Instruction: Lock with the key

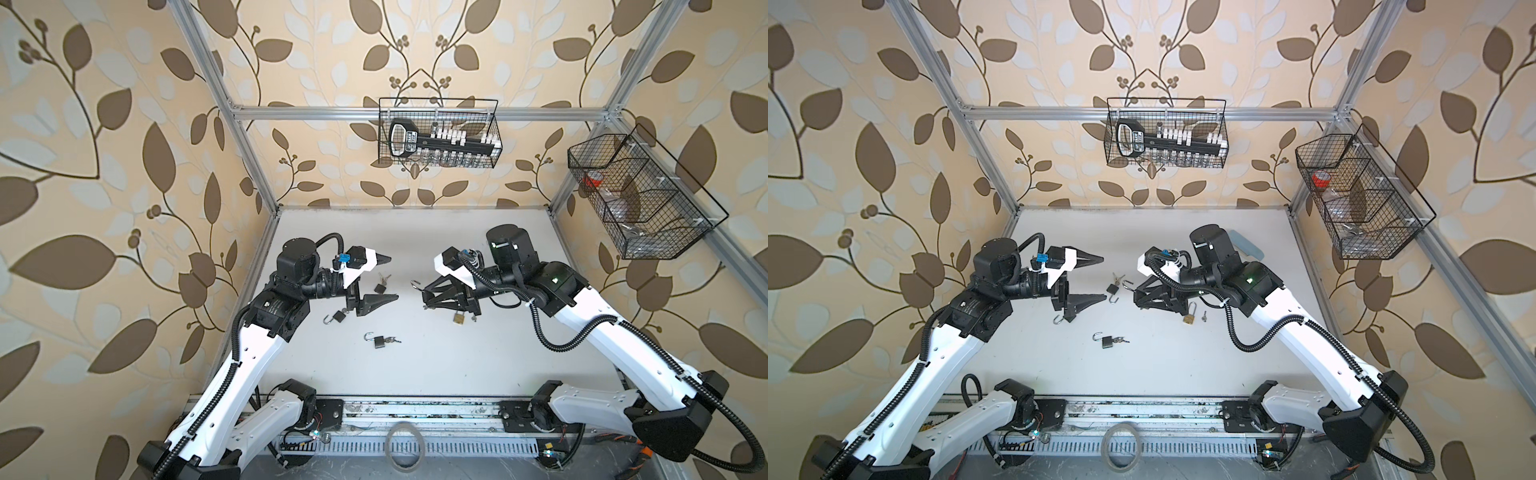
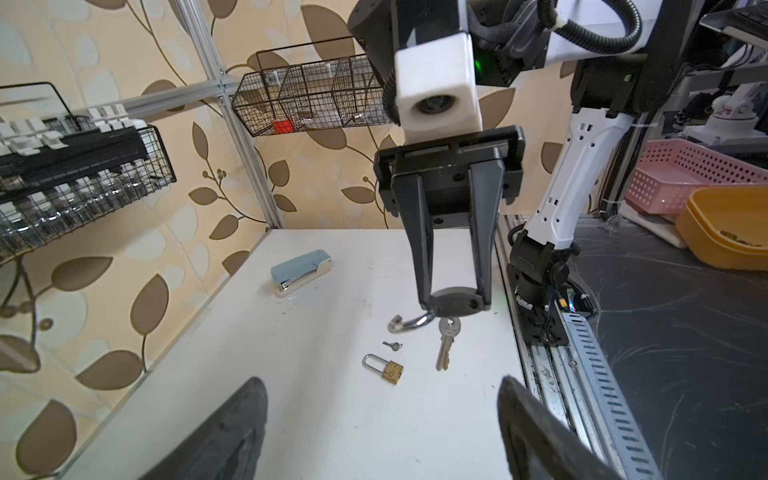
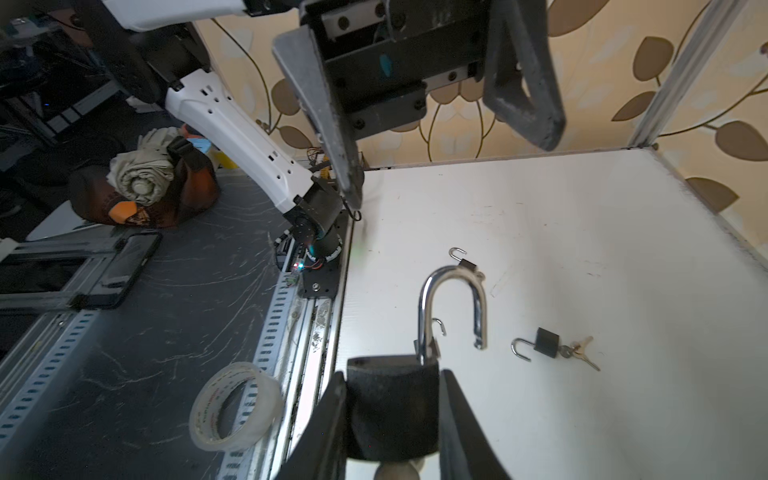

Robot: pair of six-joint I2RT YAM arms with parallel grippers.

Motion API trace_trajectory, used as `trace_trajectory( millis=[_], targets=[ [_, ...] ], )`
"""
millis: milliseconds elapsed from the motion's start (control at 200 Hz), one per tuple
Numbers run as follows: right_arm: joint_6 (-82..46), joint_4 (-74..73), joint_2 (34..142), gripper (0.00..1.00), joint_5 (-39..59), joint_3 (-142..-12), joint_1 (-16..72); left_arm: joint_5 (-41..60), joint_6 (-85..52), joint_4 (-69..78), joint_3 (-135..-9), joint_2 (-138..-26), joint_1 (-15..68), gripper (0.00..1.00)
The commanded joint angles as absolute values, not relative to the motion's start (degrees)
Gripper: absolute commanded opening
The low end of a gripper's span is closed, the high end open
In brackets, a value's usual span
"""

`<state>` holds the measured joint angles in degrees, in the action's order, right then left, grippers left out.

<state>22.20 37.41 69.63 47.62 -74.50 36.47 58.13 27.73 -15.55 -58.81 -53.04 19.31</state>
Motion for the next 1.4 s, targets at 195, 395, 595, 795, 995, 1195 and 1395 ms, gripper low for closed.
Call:
trace_trajectory(
  millis=[195, 395, 595, 795, 995, 1195, 1395],
  targets=[
    [23.6, 39.9, 69.7, 0.00, 54.8, -76.4, 36.4, 66.4, 37.3, -21.2, -64.8, -56.5, 23.2, 0.73],
    [21.8, 38.6, 70.0, 0.00, 57.7, -76.6, 36.3, 66.6, 40.1, -23.6, -66.0, -58.2, 25.7, 0.71],
    [20.3, 37.0, 70.0, 0.00, 58.4, -76.4, 36.4, 66.5, 40.9, -24.5, -67.4, -60.4, 27.2, 0.63],
    [18.2, 34.3, 69.9, 0.00, 59.0, -75.5, 36.3, 66.9, 41.7, -25.4, -67.8, -61.5, 28.4, 0.51],
    [17.1, 32.3, 70.0, 0.00, 58.0, -74.6, 36.4, 67.3, 42.7, -26.6, -67.6, -61.5, 29.1, 0.37],
    [15.4, 30.3, 70.3, 0.00, 56.9, -74.2, 36.3, 67.2, 43.0, -27.0, -67.6, -61.2, 29.1, 0.31],
    [14.8, 30.1, 70.1, 0.00, 56.1, -74.0, 36.3, 66.3, 42.5, -26.9, -67.3, -61.0, 29.1, 0.34]
  ],
)
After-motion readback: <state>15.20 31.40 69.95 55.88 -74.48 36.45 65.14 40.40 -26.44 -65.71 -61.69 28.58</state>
